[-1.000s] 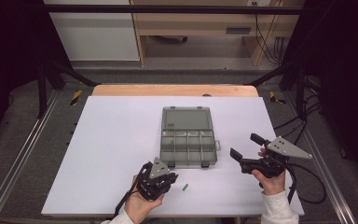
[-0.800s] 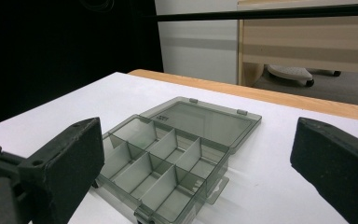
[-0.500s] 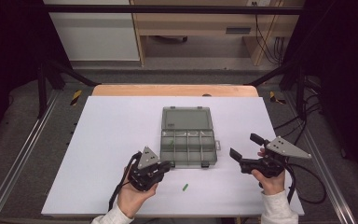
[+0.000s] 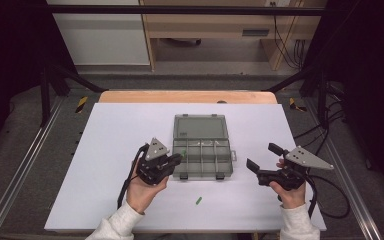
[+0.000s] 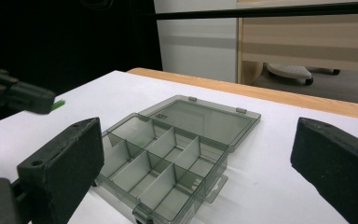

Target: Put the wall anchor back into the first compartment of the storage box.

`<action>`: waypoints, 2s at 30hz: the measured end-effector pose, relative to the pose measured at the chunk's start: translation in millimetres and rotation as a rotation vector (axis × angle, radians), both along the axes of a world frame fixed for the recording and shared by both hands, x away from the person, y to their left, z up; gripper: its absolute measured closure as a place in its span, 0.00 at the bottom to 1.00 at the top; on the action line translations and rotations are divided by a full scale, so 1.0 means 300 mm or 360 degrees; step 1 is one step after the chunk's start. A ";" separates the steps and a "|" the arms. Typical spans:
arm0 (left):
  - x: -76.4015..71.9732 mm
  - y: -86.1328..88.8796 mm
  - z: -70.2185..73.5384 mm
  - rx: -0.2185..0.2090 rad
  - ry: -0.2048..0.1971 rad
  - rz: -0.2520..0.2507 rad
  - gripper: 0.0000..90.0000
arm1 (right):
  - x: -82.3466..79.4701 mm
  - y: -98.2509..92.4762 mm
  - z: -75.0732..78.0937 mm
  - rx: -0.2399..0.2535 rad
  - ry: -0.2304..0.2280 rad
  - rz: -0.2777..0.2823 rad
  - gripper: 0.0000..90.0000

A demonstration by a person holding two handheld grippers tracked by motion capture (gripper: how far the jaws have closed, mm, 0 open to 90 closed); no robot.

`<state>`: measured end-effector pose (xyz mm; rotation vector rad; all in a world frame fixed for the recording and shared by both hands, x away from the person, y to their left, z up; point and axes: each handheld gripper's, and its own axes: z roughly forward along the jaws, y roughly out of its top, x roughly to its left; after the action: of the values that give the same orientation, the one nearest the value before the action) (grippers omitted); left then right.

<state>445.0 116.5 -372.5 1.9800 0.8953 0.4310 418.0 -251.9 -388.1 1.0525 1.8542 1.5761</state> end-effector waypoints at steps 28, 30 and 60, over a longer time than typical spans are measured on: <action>0.233 -0.039 -0.105 0.0047 0.0025 0.0123 0.94 | 0.004 0.002 -0.002 0.0012 -0.0003 0.0006 0.03; 0.253 -0.041 -0.125 0.0070 0.0038 0.0133 0.94 | 0.003 0.001 -0.001 0.0018 0.0003 0.0006 0.03; 0.301 -0.050 -0.206 0.0148 0.0156 0.0170 0.83 | 0.002 -0.002 0.001 0.0012 -0.0008 0.0009 0.03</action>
<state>535.1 101.5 -434.3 2.0585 1.0636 0.4466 418.6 -252.4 -387.6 1.0465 1.8505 1.5886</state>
